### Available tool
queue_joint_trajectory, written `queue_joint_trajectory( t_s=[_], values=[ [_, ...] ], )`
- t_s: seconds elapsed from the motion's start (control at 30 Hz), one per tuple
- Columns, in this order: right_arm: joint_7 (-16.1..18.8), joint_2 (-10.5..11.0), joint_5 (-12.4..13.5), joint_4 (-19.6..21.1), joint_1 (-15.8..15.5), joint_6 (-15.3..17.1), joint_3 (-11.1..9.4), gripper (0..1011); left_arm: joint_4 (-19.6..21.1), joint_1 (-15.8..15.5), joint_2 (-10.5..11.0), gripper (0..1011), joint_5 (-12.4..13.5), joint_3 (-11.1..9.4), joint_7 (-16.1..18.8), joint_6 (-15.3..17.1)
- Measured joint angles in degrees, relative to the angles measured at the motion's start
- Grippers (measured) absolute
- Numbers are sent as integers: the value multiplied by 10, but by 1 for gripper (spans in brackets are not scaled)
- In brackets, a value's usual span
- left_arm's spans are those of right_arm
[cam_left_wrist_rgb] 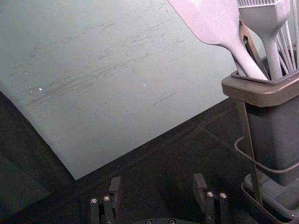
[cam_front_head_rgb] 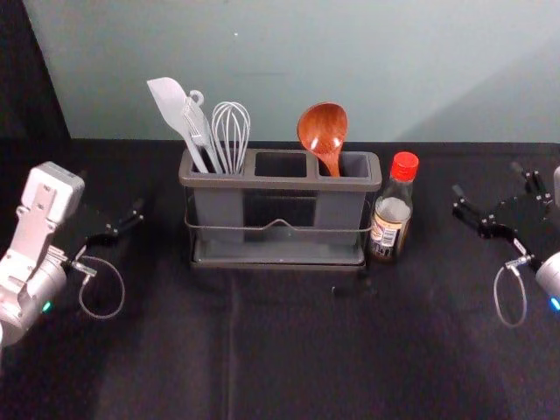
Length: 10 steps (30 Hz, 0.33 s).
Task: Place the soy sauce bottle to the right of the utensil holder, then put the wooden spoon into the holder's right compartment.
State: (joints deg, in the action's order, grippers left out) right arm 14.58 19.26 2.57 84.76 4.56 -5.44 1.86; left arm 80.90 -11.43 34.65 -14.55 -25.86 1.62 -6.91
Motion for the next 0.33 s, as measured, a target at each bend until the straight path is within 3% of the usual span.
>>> queue_joint_trajectory(
  t_s=[0.33],
  values=[
    [0, 0, 0, 0, 0, 0, 0, 1002, 0, 0, 0, 1000, 0, 0, 0, 0]
  ],
)
